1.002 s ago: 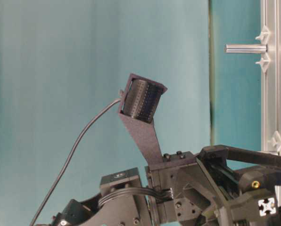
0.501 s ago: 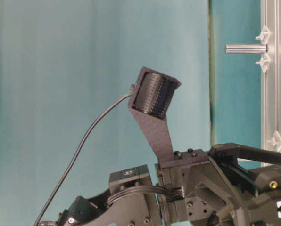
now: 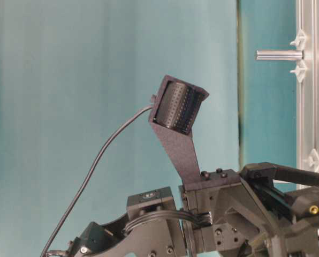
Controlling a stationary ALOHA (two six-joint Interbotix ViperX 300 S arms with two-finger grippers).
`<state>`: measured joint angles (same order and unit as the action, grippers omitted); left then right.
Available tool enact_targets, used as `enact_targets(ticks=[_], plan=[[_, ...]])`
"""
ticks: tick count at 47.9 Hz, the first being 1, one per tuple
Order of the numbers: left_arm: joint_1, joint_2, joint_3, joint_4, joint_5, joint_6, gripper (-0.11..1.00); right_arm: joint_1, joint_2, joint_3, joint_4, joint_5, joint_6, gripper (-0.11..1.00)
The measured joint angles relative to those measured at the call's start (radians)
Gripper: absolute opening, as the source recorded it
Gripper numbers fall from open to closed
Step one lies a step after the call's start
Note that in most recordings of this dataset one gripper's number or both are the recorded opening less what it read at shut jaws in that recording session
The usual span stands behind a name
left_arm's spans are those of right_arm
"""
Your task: Insert the large gear onto the shaft.
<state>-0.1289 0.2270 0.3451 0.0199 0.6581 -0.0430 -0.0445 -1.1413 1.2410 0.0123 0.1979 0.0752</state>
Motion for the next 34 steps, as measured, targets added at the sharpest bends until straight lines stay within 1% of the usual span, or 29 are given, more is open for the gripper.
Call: enact_targets(ticks=[8,15,34], plan=[[-0.002,0.003,0.000,0.000,0.000,-0.005,0.91,-0.002,0.000,0.000,0.000,0.000,0.000,0.71],[-0.005,0.003,-0.002,0.002,0.000,-0.025,0.91,0.000,0.000,-0.002,-0.002,0.000,0.000,0.71],[-0.009,0.005,-0.003,0.000,0.000,-0.026,0.91,0.000,-0.002,0.000,0.000,0.000,0.000,0.70]])
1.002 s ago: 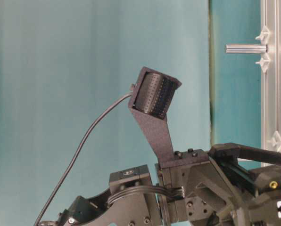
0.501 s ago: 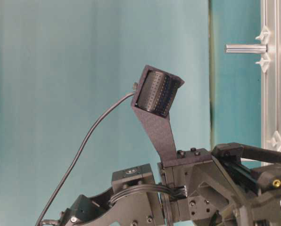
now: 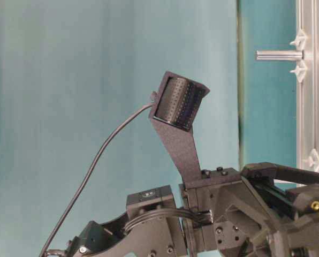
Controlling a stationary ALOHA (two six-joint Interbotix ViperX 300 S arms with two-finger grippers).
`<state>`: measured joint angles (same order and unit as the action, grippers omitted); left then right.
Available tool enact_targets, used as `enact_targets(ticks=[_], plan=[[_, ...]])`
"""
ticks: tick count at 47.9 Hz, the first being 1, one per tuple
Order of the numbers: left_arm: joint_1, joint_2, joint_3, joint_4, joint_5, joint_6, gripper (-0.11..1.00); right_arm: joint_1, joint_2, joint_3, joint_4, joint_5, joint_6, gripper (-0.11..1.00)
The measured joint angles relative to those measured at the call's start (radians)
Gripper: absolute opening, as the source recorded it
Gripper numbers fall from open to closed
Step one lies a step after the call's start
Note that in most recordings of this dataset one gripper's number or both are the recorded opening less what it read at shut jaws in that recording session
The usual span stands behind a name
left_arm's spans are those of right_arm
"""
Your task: Insert the large gear onto the shaft.
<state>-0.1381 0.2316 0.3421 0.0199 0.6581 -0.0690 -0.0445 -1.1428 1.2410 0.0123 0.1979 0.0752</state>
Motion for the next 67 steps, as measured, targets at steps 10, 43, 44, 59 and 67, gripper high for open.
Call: enact_targets(ticks=[10,43,44,59,67], plan=[[-0.002,0.000,0.000,0.002,0.000,0.000,0.91,0.000,0.002,0.000,0.000,0.000,0.000,0.70],[0.000,0.000,-0.002,0.002,0.000,0.000,0.91,0.000,0.002,0.000,0.000,0.000,0.000,0.70],[-0.002,0.000,-0.002,0.002,0.000,-0.002,0.91,0.000,0.000,-0.002,0.000,0.000,0.000,0.70],[0.000,0.000,0.000,0.002,0.003,-0.006,0.91,-0.002,0.002,0.000,0.002,0.000,0.000,0.70],[-0.002,0.000,-0.003,0.002,0.017,-0.009,0.93,-0.002,0.002,0.000,0.002,0.000,0.000,0.70]])
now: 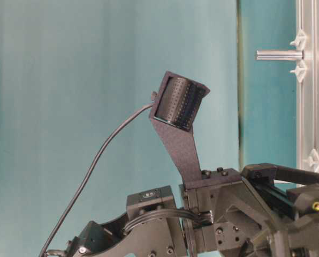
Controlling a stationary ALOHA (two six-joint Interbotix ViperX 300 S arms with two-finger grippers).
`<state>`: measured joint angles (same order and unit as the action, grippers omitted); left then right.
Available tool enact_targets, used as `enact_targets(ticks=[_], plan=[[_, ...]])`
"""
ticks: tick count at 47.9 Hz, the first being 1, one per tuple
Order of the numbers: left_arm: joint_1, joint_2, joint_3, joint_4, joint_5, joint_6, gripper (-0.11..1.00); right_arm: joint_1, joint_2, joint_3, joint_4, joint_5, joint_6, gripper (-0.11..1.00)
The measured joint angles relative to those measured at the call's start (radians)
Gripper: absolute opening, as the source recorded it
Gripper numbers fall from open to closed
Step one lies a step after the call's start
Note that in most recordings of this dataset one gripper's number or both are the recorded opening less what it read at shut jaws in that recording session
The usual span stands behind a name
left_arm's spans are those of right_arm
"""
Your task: Insert the large gear onto the shaft.
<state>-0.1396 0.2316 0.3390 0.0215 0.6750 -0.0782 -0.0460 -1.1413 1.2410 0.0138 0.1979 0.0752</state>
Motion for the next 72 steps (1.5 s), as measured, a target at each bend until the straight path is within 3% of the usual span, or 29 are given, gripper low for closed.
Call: enact_targets(ticks=[37,72], plan=[[-0.005,0.000,-0.026,0.000,0.032,0.002,0.94,0.002,-0.002,0.002,0.000,0.000,0.002,0.70],[-0.005,0.032,-0.011,0.000,-0.009,-0.002,0.94,0.000,0.000,0.003,0.000,-0.009,0.002,0.70]])
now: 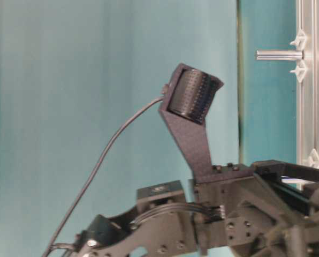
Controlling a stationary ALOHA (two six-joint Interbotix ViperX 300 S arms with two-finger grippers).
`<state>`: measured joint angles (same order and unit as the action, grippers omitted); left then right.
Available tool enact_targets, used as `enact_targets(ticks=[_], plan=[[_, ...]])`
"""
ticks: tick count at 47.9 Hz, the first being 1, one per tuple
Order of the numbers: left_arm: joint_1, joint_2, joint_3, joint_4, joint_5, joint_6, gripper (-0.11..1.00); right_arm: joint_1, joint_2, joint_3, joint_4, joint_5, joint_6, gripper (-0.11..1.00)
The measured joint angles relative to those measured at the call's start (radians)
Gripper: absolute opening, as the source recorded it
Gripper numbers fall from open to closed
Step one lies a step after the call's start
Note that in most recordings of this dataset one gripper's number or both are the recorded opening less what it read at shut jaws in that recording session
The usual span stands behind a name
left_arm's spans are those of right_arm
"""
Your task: Insert the large gear onto the shaft.
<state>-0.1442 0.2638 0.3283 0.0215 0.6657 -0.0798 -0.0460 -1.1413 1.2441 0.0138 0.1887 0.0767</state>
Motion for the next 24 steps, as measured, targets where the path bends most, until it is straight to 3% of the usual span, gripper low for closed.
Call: enact_targets(ticks=[24], plan=[[0.000,-0.002,0.020,0.000,-0.032,-0.018,0.91,0.002,0.000,0.002,0.000,-0.002,0.000,0.70]])
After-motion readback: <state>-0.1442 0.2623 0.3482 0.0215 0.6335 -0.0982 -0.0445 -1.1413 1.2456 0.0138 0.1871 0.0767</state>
